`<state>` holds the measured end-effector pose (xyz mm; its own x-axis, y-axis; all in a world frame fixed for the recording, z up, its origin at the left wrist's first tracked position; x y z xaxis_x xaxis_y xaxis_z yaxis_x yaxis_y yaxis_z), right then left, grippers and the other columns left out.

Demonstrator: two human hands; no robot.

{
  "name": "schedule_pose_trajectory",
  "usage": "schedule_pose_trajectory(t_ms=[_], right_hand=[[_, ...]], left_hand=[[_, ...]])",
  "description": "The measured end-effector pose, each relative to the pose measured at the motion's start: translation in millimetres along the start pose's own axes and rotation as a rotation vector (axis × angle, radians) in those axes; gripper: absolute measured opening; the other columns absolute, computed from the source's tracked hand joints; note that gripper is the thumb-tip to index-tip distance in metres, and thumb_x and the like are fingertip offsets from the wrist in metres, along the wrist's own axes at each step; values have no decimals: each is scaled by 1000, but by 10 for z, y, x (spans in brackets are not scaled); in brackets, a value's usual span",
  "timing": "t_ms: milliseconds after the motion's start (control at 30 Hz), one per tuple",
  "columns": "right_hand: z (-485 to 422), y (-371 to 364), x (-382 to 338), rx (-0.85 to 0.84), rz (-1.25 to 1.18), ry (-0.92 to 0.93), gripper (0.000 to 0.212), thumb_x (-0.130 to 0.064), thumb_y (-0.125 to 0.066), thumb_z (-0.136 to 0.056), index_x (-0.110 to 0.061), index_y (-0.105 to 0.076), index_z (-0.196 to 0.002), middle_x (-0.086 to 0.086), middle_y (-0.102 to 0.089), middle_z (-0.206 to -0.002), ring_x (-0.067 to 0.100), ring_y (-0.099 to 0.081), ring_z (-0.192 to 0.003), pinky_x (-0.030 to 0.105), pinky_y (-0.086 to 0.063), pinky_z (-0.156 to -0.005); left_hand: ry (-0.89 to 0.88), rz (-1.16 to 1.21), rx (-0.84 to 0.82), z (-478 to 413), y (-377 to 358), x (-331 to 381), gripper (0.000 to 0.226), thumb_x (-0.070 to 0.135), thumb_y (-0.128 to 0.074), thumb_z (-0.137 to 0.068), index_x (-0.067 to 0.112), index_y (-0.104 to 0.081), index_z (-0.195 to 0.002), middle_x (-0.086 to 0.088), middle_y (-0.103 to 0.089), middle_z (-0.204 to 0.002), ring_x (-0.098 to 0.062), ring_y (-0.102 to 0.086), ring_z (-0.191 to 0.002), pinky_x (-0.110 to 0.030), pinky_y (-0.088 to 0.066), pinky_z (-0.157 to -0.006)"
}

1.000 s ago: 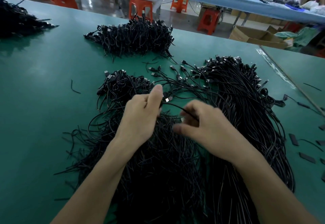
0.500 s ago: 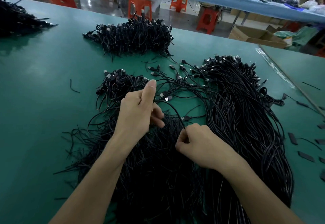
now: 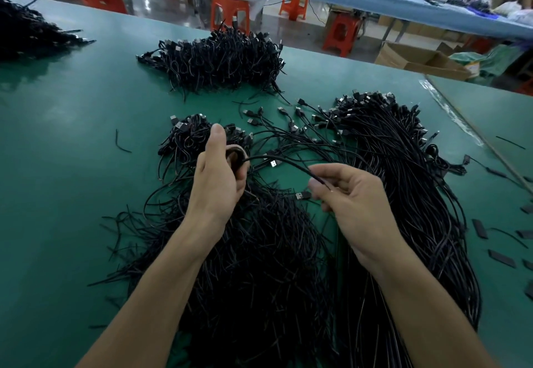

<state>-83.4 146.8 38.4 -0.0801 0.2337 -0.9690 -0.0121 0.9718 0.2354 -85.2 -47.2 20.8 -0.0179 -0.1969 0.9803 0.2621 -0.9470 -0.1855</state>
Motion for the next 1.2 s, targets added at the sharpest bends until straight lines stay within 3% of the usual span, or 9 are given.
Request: schedule_pose_trajectory(t_ms=[267,433,600,733,833,933,1067,1133,1200], right_hand=[[-19,-227,-374,110,-176,236,21,-6,-71,-88,-26,-77,-87,-10,-72,-72,3,-62,-64,19,-50,-63],[65,-307,-509,-18,9,364,20,-9,-70,-85,-27,-77,-89,-5,-75,-86,14,-72,-82,30,-58,-74],[61,-349,-524,-168,61,310,19,-11,-72,-86,-30,-76,-88,-11,-75,-80,6,-71,-75,21,-55,-68],[57,-296,-463,-142,65,254,9,-17,-79,-82,-22,-75,-88,-4,-73,-76,7,-67,-69,23,-54,-64],[78,-301,-446,-121,132,244,5,-23,-78,-84,-24,-73,-85,-6,-71,-74,7,-65,-66,25,-53,-61],[117,-328,-485,-77,241,303,7,-20,-74,-87,-26,-72,-84,-12,-68,-72,2,-63,-67,12,-44,-59],[239,-437,-595,-55,482,523,12,-12,-66,-92,-21,-74,-96,-7,-65,-91,3,-59,-86,10,-45,-76],[250,-484,-553,-90,557,482,13,-19,-61,-96,-25,-71,-101,-12,-61,-96,1,-55,-91,7,-43,-78],[259,-502,-546,-86,627,513,12,-19,-58,-98,-21,-69,-102,-9,-60,-97,6,-55,-95,15,-45,-82]], left_hand=[[-85,-36,-268,232,-355,64,41,26,-42,-97,18,-45,-56,11,-42,-45,-1,-36,-36,-11,-29,-36],[-186,126,-333,210,-353,105,14,23,-47,-85,20,-59,-92,5,-67,-79,-7,-63,-71,-21,-50,-57],[-231,133,-288,219,-320,201,39,29,-38,-95,20,-70,-115,7,-58,-57,-2,-50,-45,-13,-37,-42],[-242,130,-233,169,-243,216,50,40,-31,-103,18,-76,-109,8,-31,-42,-6,-24,-34,-17,-23,-37],[-244,121,-228,180,-243,223,52,40,-31,-103,20,-79,-101,7,-30,-39,-11,-20,-32,-18,-20,-38],[-230,139,-185,174,-238,202,52,38,-33,-105,15,-80,-97,7,-31,-39,-8,-22,-32,-16,-22,-38],[-172,168,-116,139,-225,144,58,30,-33,-109,4,-77,-80,7,-49,-41,-2,-38,-32,-13,-30,-36],[-161,118,-65,122,-187,115,63,34,-36,-108,11,-75,-64,4,-47,-40,-7,-34,-32,-17,-27,-36],[-155,62,-40,105,-160,85,66,39,-38,-106,-3,-66,-62,0,-38,-40,-12,-27,-33,-20,-23,-38]])
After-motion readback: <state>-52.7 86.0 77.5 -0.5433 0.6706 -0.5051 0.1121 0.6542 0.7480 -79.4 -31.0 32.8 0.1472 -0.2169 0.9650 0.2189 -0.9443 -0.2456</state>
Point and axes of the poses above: each hand's wrist, its own z-axis away from the middle knuckle, its own y-axis out of the back of the hand, x = y × z, the point moved 6 cm from there along -z, towards the middle knuckle
